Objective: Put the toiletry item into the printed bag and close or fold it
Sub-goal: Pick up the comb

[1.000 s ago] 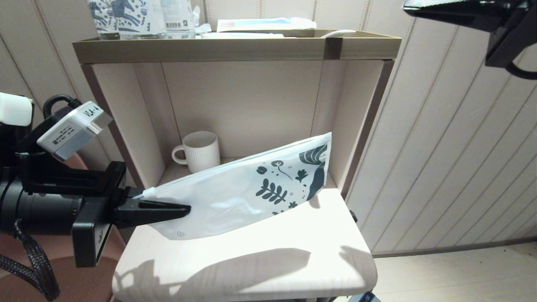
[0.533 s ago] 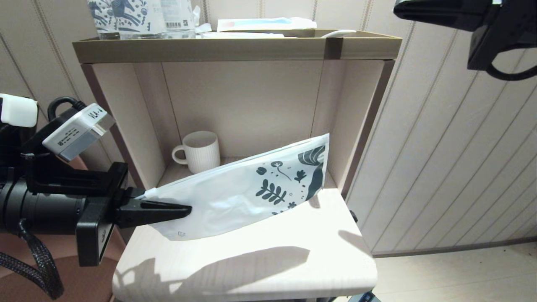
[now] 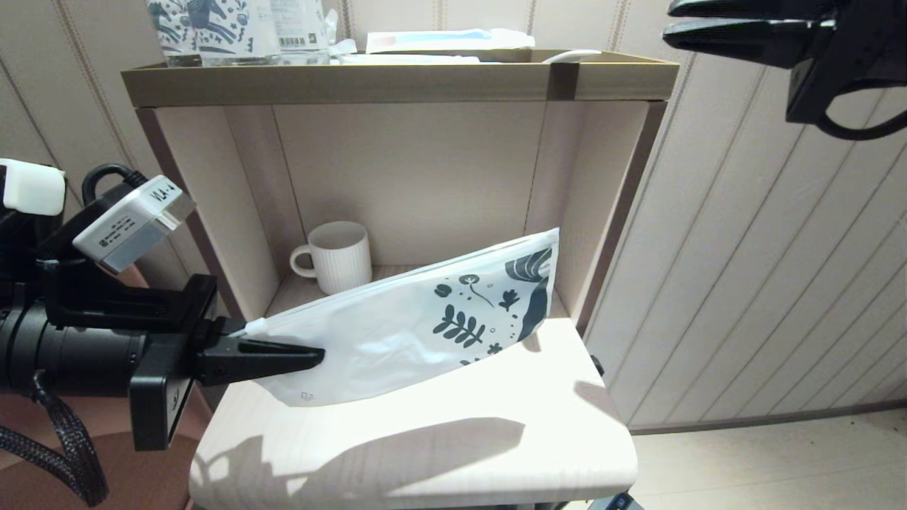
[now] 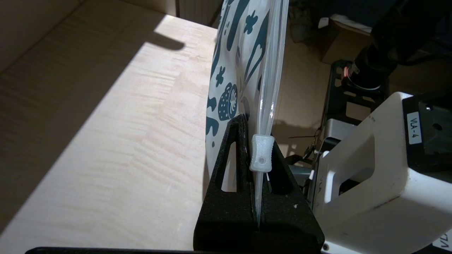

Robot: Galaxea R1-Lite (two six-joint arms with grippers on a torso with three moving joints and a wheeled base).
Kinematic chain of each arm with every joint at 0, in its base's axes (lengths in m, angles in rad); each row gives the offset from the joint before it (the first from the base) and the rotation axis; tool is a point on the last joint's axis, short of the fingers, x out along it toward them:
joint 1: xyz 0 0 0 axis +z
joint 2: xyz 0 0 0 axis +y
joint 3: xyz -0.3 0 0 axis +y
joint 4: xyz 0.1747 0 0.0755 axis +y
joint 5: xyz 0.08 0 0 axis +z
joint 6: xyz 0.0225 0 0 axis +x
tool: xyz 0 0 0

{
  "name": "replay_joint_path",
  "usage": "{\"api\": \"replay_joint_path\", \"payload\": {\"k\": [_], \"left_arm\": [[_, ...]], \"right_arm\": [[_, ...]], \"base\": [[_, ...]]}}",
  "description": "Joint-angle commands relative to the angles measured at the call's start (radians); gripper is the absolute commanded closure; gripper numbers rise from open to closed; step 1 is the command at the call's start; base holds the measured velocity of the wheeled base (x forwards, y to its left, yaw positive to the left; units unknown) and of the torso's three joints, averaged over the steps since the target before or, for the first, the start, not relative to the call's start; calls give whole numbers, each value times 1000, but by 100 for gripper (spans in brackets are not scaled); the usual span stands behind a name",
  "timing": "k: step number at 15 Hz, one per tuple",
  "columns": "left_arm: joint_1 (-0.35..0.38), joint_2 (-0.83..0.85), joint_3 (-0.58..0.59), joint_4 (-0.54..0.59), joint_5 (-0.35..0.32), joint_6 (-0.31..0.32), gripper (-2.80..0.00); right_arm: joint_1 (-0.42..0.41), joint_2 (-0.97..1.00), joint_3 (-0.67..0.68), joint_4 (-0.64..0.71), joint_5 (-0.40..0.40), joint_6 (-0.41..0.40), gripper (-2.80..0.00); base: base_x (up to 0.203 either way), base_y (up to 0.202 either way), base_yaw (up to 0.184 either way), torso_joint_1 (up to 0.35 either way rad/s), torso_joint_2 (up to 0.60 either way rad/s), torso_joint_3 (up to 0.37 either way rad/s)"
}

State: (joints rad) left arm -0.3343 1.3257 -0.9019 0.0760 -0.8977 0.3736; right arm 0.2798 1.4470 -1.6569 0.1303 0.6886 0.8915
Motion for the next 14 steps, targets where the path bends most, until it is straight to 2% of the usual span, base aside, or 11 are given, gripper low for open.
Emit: {"api": "replay_joint_path", "payload": {"k": [1, 6, 10, 12, 14], "left_arm": [[-3, 3, 0, 1, -6, 3, 0], [-6, 9, 1, 1, -4, 5, 0], [-9, 25, 0, 0, -4, 7, 0], [-11, 33, -1, 0, -3, 11, 0], [-11, 46, -1, 1, -3, 30, 0]], "right_arm": [[4, -1, -4, 0, 6, 4, -280], [-5, 63, -28, 1, 71, 38, -280], [-30, 150, -89, 1, 97, 116, -280], [-54, 176, -128, -4, 158, 185, -280], [-54, 205, -142, -83, 195, 249, -280]], "base": [[0, 0, 0, 0, 0, 0], [0, 0, 0, 0, 0, 0], [0, 0, 0, 0, 0, 0], [0, 0, 0, 0, 0, 0], [0, 0, 0, 0, 0, 0]]}}
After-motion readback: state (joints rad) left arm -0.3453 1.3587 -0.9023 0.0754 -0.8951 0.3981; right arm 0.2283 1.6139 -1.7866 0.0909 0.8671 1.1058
